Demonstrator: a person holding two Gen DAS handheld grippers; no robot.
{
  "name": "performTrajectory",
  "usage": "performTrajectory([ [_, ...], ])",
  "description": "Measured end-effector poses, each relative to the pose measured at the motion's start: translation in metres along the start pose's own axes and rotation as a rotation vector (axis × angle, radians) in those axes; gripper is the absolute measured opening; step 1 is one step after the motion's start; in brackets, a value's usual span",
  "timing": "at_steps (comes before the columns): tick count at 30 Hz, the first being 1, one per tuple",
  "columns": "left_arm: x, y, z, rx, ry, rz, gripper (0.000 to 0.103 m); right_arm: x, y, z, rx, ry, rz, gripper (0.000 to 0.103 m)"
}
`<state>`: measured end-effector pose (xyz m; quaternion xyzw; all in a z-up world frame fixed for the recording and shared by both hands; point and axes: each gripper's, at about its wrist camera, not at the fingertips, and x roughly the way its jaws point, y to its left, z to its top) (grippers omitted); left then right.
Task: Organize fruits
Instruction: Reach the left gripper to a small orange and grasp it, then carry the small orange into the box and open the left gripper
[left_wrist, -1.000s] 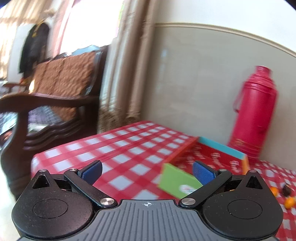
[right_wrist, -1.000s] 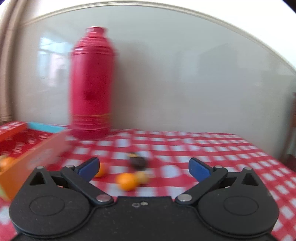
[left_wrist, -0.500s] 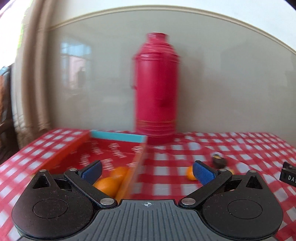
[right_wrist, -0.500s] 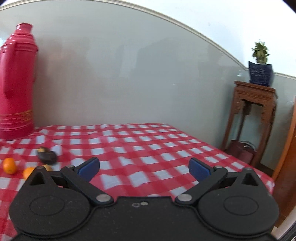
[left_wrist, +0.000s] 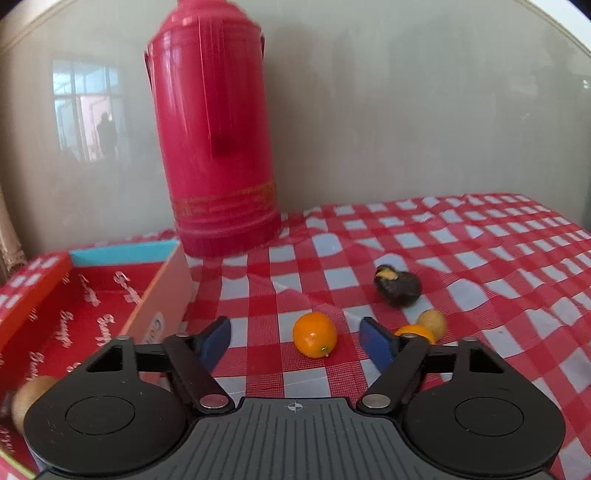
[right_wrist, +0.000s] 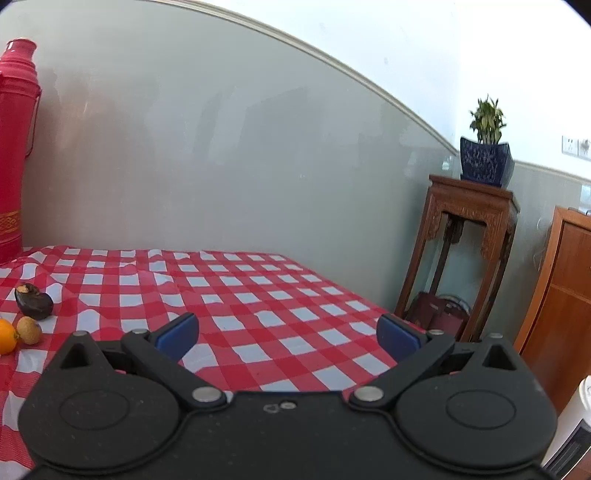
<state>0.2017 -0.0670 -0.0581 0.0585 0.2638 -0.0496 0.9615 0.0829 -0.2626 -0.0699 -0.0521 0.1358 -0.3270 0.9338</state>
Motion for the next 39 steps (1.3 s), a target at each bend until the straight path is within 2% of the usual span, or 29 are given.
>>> performTrajectory([
  [3,0.014,0.001,0.0,-0.033,0.045,-0.017,0.053,0.003,-0.007,0.0,0.02,0.016,0.001,0.097],
  [8,0.032,-0.004,-0.001,-0.028,0.084,-0.048,0.052,0.006,-0.007,0.0,0.028,0.026,0.016,0.097],
  [9,0.035,-0.007,-0.002,-0.023,0.089,-0.054,0.041,0.006,-0.006,0.0,0.026,0.025,0.02,0.097],
  [11,0.037,-0.009,-0.003,-0.023,0.088,-0.056,0.032,0.005,-0.003,-0.001,0.025,0.028,0.03,0.097],
  [18,0.028,-0.011,-0.003,-0.017,0.051,-0.025,0.031,0.003,0.003,0.0,0.015,0.025,0.062,0.097],
  [24,0.005,0.006,0.007,-0.038,-0.008,0.01,0.031,0.0,0.005,0.001,0.02,0.026,0.081,0.097],
  [30,-0.016,0.035,0.011,-0.047,-0.06,0.116,0.031,-0.007,0.014,0.001,-0.001,0.009,0.11,0.097],
  [39,-0.029,0.101,0.001,-0.137,-0.041,0.286,0.031,-0.019,0.034,0.0,-0.044,-0.009,0.167,0.097],
])
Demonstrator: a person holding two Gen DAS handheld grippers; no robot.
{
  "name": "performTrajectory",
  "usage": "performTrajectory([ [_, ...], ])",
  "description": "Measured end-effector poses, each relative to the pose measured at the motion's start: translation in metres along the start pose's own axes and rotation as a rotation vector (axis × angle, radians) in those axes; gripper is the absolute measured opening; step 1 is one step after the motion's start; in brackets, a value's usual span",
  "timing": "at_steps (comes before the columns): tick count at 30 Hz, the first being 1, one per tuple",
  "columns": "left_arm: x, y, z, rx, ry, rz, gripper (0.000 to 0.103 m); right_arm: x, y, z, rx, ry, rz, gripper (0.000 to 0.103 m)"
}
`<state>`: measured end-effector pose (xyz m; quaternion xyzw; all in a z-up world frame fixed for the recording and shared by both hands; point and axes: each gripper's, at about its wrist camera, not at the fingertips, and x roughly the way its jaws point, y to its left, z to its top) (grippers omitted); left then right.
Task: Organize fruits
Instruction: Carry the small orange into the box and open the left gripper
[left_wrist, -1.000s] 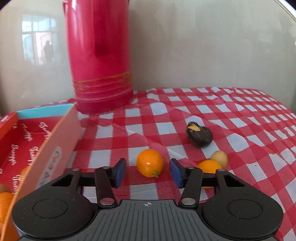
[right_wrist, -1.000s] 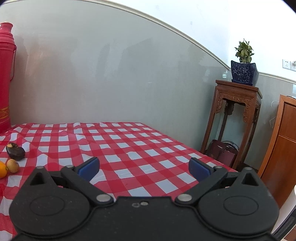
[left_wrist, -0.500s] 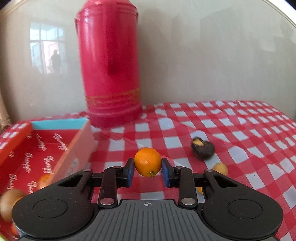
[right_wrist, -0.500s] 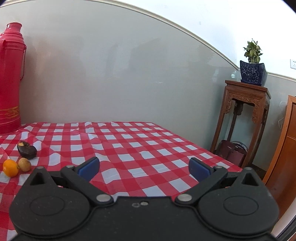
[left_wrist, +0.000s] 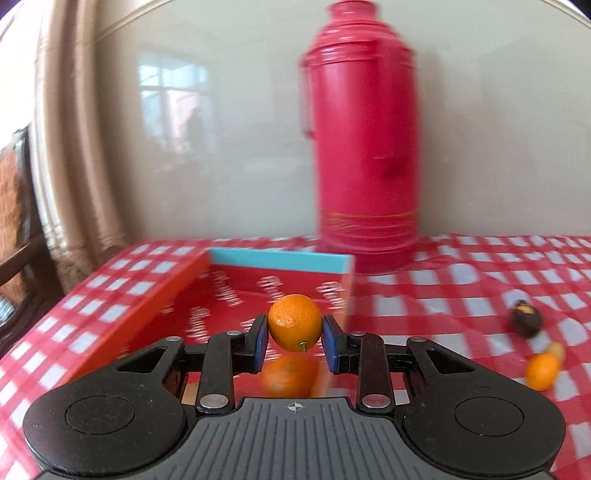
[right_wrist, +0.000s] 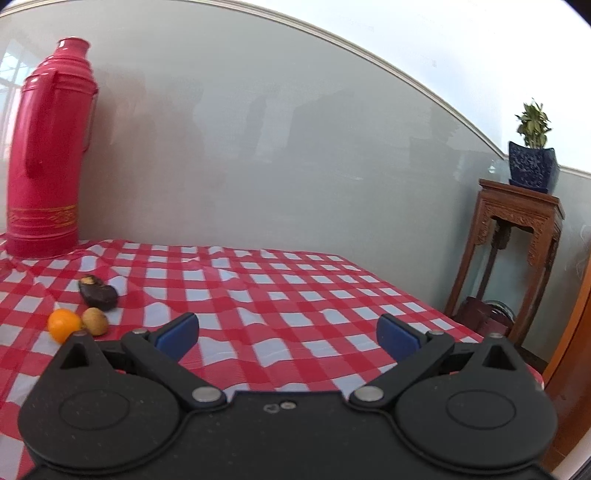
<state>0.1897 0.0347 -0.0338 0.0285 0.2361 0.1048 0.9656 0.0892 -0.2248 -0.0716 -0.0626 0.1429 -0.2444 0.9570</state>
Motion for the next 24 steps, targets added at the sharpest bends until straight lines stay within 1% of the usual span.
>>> performTrajectory([
  [3,0.006,0.019,-0.002,-0.033,0.023,0.05,0.031,-0.002,0.006,0.0,-0.015,-0.002,0.019,0.097],
  [6,0.013,0.037,-0.007,-0.072,0.067,0.085,0.031,-0.003,0.011,0.001,-0.021,0.0,0.045,0.097],
  [8,0.015,0.045,-0.01,-0.091,0.083,0.113,0.032,-0.004,0.015,0.002,-0.02,0.0,0.065,0.097],
  [11,0.018,0.054,-0.015,-0.112,0.112,0.127,0.032,-0.007,0.021,0.004,-0.013,-0.002,0.111,0.097],
  [12,0.017,0.057,-0.016,-0.123,0.119,0.132,0.035,-0.007,0.023,0.005,-0.008,0.0,0.128,0.097],
  [13,0.017,0.059,-0.017,-0.131,0.118,0.138,0.041,-0.008,0.024,0.006,0.001,0.001,0.148,0.097],
  [15,0.013,0.062,-0.018,-0.143,0.107,0.164,0.083,-0.008,0.026,0.007,0.017,0.007,0.199,0.097],
  [16,0.008,0.064,-0.019,-0.153,0.085,0.178,0.088,-0.008,0.028,0.009,0.023,0.016,0.234,0.097],
  [18,-0.001,0.066,-0.021,-0.151,0.041,0.181,0.089,-0.006,0.032,0.011,0.047,0.038,0.302,0.097],
  [20,-0.012,0.068,-0.023,-0.141,0.015,0.166,0.089,-0.003,0.037,0.012,0.069,0.062,0.361,0.097],
  [22,-0.024,0.073,-0.026,-0.146,-0.008,0.16,0.089,0.0,0.044,0.014,0.083,0.086,0.398,0.096],
  [24,-0.033,0.082,-0.03,-0.156,-0.024,0.156,0.089,0.002,0.052,0.015,0.084,0.107,0.426,0.093],
])
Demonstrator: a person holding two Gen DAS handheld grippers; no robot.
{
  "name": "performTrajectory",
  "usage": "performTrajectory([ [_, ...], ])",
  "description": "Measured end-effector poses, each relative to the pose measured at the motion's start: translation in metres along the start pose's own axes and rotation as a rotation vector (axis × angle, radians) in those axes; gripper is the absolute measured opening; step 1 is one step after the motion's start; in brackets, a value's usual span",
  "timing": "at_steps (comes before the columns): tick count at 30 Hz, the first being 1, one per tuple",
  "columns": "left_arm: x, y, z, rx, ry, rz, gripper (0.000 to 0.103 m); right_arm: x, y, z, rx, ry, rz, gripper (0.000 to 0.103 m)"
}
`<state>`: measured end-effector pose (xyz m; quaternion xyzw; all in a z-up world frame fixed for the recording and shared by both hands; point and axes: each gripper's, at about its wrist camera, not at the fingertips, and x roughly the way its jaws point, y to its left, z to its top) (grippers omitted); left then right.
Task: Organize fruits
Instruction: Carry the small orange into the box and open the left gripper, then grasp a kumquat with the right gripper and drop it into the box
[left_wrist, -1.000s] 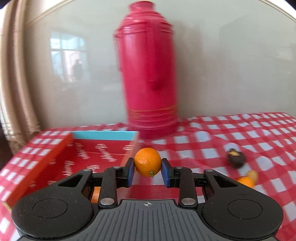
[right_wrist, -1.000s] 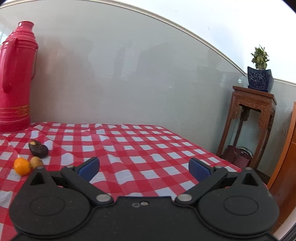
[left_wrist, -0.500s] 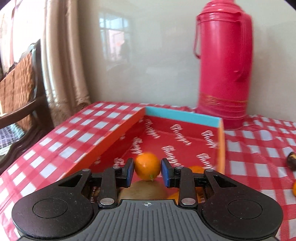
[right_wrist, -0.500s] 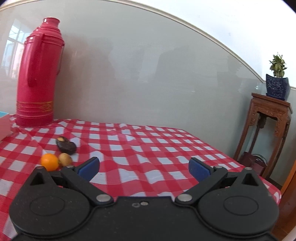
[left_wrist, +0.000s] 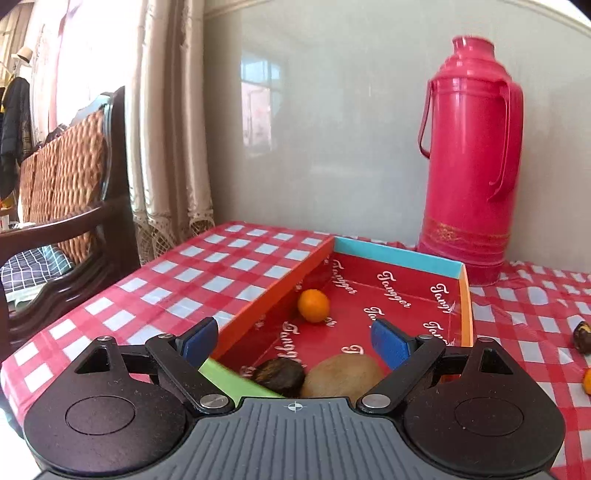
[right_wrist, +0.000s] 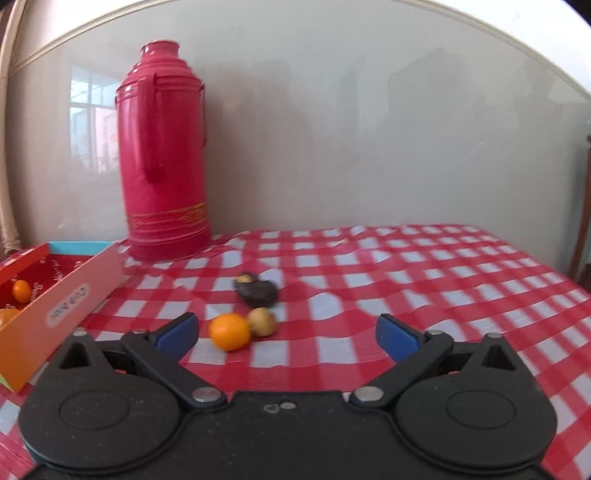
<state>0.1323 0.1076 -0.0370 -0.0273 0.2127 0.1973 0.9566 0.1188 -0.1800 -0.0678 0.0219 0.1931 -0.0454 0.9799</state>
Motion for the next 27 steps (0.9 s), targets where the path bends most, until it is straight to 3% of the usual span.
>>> performTrajectory([
  [5,-0.02,0.027,-0.007,-0.045,-0.028,0.013,0.089,0.016,0.01,0.003,0.01,0.062,0.056,0.073],
  [13,-0.047,0.062,-0.018,-0.128,-0.098,0.108,0.094,0.031,0.021,0.003,0.025,0.12,0.088,0.067],
  [15,-0.053,0.072,-0.021,-0.149,-0.125,0.149,0.101,0.035,0.025,0.004,0.023,0.136,0.095,0.062],
  [17,-0.058,0.078,-0.024,-0.155,-0.149,0.172,0.102,0.042,0.029,0.005,0.028,0.157,0.106,0.052],
  [21,-0.063,0.089,-0.027,-0.151,-0.172,0.212,0.102,0.054,0.032,0.006,0.04,0.189,0.09,0.045],
  [25,-0.064,0.104,-0.029,-0.179,-0.175,0.242,0.103,0.065,0.03,0.005,0.064,0.22,0.103,0.028],
  [27,-0.063,0.11,-0.03,-0.2,-0.172,0.256,0.103,0.068,0.03,0.006,0.065,0.228,0.111,0.024],
])
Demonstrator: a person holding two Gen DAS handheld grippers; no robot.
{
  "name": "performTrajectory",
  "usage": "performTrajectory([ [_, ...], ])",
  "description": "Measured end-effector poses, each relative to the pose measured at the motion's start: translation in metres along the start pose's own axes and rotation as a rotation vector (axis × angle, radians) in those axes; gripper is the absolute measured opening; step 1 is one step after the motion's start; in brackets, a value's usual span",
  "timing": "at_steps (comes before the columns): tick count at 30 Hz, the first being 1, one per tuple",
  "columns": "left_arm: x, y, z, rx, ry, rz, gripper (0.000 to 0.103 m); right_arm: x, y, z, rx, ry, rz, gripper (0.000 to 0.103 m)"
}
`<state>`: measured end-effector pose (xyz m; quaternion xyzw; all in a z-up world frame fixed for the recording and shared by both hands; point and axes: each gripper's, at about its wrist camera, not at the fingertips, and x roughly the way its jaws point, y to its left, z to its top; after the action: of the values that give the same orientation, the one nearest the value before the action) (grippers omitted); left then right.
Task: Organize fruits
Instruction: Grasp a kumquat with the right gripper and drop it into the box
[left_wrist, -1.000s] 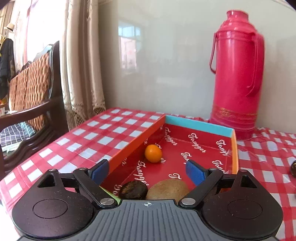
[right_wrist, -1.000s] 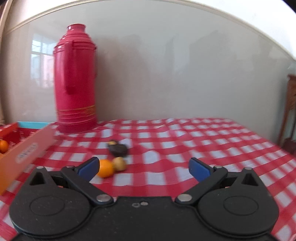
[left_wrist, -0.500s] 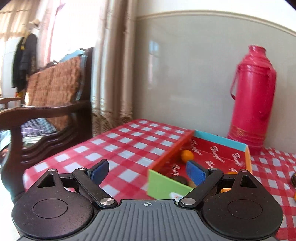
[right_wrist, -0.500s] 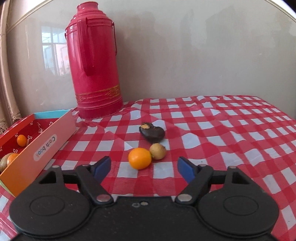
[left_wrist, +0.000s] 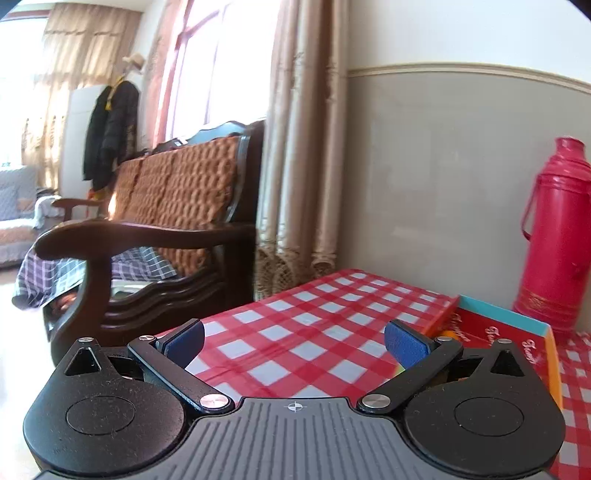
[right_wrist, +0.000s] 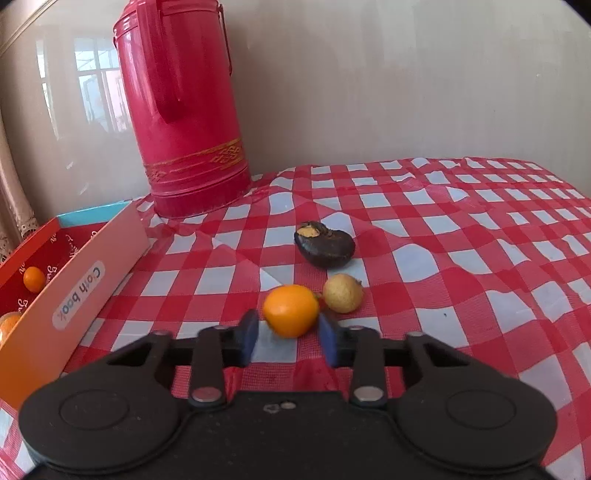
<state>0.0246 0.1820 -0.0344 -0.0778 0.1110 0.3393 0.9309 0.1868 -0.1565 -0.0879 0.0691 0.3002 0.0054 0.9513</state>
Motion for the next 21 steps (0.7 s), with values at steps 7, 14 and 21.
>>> performTrajectory([
  [7,0.005,0.018,-0.001,-0.041,0.011,0.027,0.103,-0.007,0.007,-0.002,-0.034,-0.038,0.035,0.024],
  [14,0.006,0.037,-0.004,-0.091,0.017,0.062,0.103,-0.036,0.05,-0.002,-0.141,-0.132,0.178,0.024],
  [21,0.01,0.063,-0.006,-0.147,0.032,0.098,0.103,-0.046,0.115,0.005,-0.258,-0.141,0.328,0.024],
])
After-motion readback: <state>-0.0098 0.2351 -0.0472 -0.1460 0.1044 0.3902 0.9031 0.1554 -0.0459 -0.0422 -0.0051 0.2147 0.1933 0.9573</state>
